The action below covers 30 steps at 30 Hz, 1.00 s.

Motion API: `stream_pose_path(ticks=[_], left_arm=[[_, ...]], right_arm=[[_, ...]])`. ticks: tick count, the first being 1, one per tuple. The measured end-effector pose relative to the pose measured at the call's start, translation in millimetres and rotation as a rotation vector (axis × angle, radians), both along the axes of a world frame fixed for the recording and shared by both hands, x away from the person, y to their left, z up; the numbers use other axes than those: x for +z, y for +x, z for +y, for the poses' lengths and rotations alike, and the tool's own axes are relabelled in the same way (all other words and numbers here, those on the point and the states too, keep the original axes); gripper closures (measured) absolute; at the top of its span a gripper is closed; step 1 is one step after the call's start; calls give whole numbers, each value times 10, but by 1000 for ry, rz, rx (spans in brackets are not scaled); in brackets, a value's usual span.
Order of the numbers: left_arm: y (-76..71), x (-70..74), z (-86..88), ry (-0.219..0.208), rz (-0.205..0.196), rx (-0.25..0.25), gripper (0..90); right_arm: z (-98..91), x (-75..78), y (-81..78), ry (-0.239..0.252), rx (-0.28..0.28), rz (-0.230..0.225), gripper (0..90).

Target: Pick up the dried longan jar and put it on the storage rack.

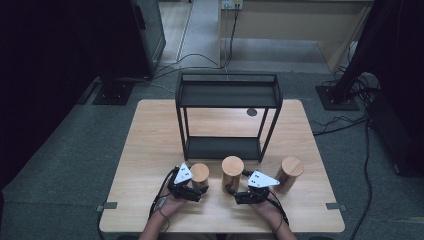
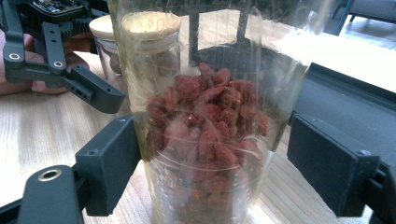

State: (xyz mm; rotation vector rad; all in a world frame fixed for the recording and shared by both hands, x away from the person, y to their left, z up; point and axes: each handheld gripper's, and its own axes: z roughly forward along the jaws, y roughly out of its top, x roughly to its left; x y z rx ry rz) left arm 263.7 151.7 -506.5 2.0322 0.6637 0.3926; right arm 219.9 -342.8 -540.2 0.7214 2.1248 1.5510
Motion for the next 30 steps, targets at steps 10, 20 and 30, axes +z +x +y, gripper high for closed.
stream_pose_path(ticks=[10, 20, 30], left_arm=[[-4, 0, -1, 1, -2, 0, 41], [-4, 0, -3, 2, -2, 1, 41], [-5, 3, -7, 4, -2, 3, 41]], right_arm=[[0, 1, 1, -1, 0, 1, 174], [44, 50, 13, -30, -6, 19, 174], [148, 176, 41, -112, -19, 73, 174]])
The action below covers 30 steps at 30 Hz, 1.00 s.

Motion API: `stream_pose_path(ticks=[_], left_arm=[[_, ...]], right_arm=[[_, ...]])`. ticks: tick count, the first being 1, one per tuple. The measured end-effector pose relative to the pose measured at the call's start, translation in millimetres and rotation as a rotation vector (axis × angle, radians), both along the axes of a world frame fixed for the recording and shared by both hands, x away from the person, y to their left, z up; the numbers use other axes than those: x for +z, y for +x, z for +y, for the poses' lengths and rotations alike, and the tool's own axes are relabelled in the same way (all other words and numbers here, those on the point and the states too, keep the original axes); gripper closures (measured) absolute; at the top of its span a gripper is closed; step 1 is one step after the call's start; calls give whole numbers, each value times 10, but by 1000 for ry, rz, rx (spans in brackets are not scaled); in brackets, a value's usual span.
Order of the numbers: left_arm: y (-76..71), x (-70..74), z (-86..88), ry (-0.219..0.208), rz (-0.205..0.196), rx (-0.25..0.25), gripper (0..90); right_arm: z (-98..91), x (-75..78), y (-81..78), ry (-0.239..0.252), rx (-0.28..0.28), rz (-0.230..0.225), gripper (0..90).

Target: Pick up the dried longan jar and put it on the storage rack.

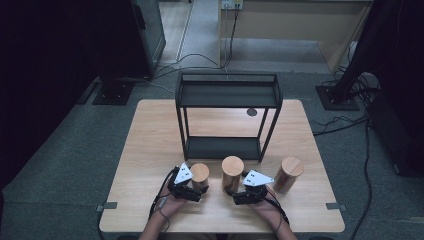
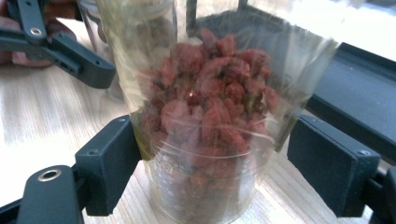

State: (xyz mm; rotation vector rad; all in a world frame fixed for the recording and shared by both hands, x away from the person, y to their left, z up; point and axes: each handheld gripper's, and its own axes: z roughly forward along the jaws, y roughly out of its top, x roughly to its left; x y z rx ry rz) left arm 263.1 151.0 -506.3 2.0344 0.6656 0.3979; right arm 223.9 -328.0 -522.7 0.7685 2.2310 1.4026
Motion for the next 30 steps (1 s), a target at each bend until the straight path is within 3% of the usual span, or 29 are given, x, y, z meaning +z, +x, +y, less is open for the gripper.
stream_pose_path(ticks=[6, 30], left_arm=[[0, 3, -5, 3, 0, 1, 41], [0, 14, -55, 17, 0, 14, 65]], right_arm=[[38, 21, -18, -31, 1, -9, 175], [13, 17, 5, -15, -1, 3, 175]])
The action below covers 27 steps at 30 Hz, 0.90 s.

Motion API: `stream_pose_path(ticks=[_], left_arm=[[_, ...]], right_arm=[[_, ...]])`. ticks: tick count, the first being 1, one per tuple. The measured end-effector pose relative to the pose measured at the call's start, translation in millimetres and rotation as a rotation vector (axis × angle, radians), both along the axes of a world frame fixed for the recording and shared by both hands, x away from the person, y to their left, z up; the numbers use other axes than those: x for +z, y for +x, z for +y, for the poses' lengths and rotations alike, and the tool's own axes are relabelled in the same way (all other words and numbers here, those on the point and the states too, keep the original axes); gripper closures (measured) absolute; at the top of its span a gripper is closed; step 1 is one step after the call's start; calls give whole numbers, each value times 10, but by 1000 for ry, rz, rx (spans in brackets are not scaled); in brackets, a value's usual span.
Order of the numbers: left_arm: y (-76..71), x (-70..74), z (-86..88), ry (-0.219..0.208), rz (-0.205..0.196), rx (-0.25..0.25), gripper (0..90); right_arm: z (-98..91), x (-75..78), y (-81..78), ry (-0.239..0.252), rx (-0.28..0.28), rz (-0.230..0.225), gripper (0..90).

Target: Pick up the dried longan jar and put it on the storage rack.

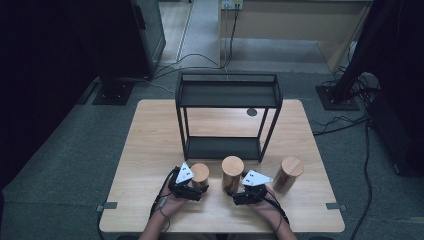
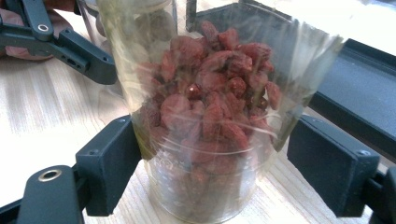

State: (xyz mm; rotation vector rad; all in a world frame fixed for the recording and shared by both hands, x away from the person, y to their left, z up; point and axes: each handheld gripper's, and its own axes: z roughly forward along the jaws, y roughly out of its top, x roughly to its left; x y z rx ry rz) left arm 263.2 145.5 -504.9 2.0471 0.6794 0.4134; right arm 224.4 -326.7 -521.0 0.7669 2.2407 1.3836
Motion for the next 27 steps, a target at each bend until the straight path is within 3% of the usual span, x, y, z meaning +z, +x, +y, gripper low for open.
stream_pose_path(ticks=[7, 9, 13, 20, 27], left_arm=[[28, 0, -47, 0, -5, -6, 67], [24, 3, -24, -12, -7, -4, 145], [27, -10, 34, -66, -6, 13, 145], [-17, -7, 40, -72, -34, 5, 254], [-15, 9, 39, -72, -25, 9, 256]], right_arm=[[4, 0, -7, -1, -2, -2, 175], [4, 0, -7, -1, -2, -1, 175], [6, -1, -12, -2, -3, -4, 175], [7, -5, -19, -1, -4, -7, 175], [6, -7, -23, 0, -5, -8, 175]])
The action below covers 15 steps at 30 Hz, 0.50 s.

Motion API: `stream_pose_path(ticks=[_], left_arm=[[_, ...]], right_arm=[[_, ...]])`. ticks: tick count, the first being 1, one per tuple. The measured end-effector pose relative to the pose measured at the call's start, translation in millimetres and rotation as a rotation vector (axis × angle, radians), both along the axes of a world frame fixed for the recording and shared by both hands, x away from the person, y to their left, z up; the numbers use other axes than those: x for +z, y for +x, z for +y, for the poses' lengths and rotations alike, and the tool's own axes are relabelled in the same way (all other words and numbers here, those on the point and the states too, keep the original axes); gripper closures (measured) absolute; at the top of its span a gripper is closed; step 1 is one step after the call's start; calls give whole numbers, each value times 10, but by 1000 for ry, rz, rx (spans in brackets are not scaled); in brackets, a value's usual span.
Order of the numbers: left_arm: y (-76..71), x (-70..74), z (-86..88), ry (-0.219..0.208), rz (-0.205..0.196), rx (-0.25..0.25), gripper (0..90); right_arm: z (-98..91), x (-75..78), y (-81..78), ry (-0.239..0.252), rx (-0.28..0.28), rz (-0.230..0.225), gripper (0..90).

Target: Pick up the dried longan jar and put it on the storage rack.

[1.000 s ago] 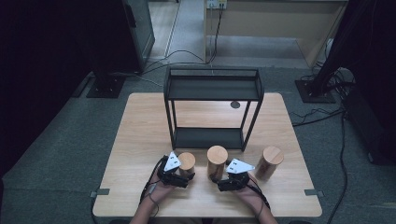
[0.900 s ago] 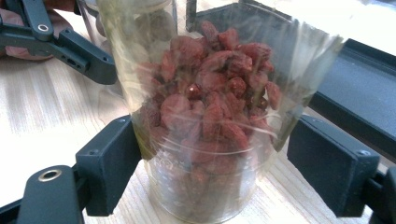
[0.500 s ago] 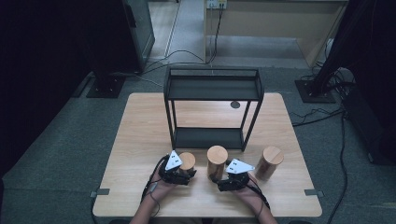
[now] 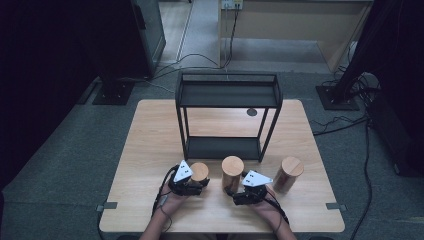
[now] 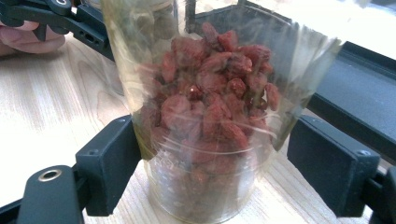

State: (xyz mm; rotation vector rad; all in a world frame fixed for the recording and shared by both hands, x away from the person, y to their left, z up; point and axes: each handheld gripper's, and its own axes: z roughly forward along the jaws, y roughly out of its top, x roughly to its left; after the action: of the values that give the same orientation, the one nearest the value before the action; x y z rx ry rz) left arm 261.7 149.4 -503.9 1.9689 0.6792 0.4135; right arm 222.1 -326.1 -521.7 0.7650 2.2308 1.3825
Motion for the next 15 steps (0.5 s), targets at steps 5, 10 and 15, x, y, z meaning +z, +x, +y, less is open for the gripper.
stream_pose_path(ticks=[5, 10, 15], left_arm=[[12, 32, -4, -2, 21, 4, 256], [12, 79, -28, 19, 23, 8, 256], [26, 134, -5, 10, 21, 15, 256]], right_arm=[[-5, -1, 5, 2, 2, 1, 175], [-7, 3, 17, 0, 5, 4, 175], [1, 5, 7, -3, 1, 3, 175]])
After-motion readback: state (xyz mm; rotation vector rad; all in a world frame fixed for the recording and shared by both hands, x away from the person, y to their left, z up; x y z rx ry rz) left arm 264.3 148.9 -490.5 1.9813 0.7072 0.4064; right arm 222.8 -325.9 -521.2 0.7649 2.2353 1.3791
